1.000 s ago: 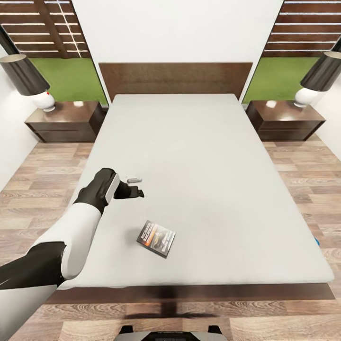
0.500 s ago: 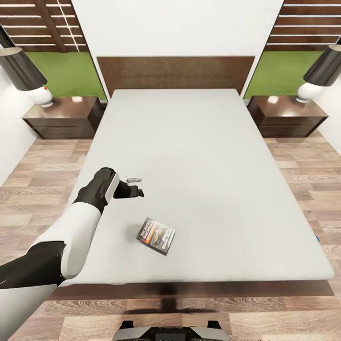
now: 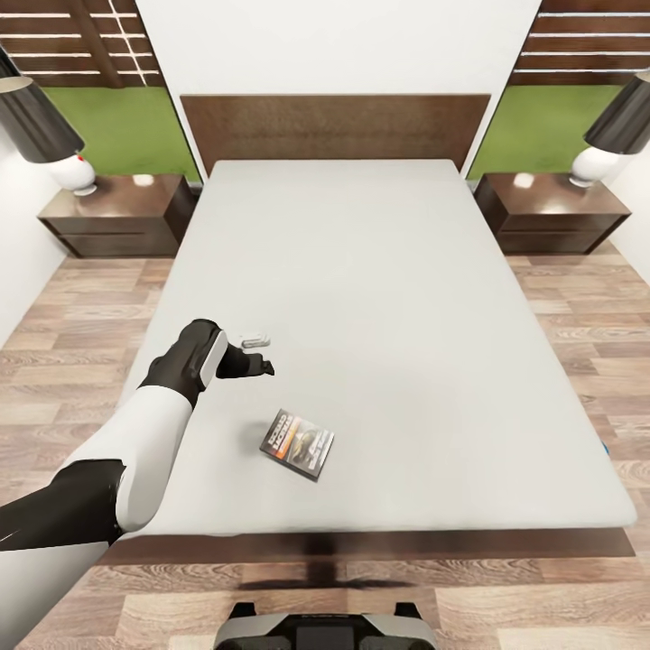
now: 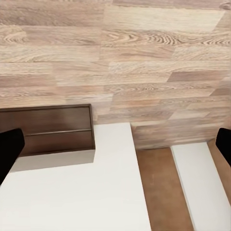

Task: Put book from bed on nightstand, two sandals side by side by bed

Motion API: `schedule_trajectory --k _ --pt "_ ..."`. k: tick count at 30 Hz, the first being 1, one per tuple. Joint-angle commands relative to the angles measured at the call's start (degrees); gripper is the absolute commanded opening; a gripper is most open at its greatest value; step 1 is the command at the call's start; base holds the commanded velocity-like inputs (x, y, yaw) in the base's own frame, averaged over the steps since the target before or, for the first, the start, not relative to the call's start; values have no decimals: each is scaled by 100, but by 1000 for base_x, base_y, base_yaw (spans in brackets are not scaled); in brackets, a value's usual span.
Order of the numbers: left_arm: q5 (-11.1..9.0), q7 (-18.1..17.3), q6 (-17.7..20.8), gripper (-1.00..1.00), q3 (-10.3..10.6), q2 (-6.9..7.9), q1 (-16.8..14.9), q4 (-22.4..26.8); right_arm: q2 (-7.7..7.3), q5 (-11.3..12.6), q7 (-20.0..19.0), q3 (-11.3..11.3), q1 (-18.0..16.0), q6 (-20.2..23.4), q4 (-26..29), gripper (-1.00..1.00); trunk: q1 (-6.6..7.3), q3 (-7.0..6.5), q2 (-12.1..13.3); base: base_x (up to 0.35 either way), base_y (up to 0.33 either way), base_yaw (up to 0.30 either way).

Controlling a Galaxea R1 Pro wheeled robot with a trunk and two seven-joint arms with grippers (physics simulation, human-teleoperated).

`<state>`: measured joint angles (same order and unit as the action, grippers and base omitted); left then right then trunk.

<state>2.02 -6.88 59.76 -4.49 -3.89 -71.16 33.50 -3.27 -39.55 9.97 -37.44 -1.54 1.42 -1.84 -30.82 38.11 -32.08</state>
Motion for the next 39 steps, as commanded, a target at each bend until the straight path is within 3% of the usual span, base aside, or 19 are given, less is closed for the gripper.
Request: schedule_trajectory --k 1,28,39 --pt "23 -24 24 100 -37 -7 -3 4 -4 -61 32 -36 -8 8 -18 100 -1 15 -6 0 0 0" --pt "34 -41 24 100 -28 2 -3 9 -7 -61 32 -36 -8 8 -18 100 -1 268 -6 0 0 0" --pt "1 -1 24 100 -43 -66 -3 4 -13 -61 32 -36 -5 2 -18 100 -1 372 -6 0 0 0"
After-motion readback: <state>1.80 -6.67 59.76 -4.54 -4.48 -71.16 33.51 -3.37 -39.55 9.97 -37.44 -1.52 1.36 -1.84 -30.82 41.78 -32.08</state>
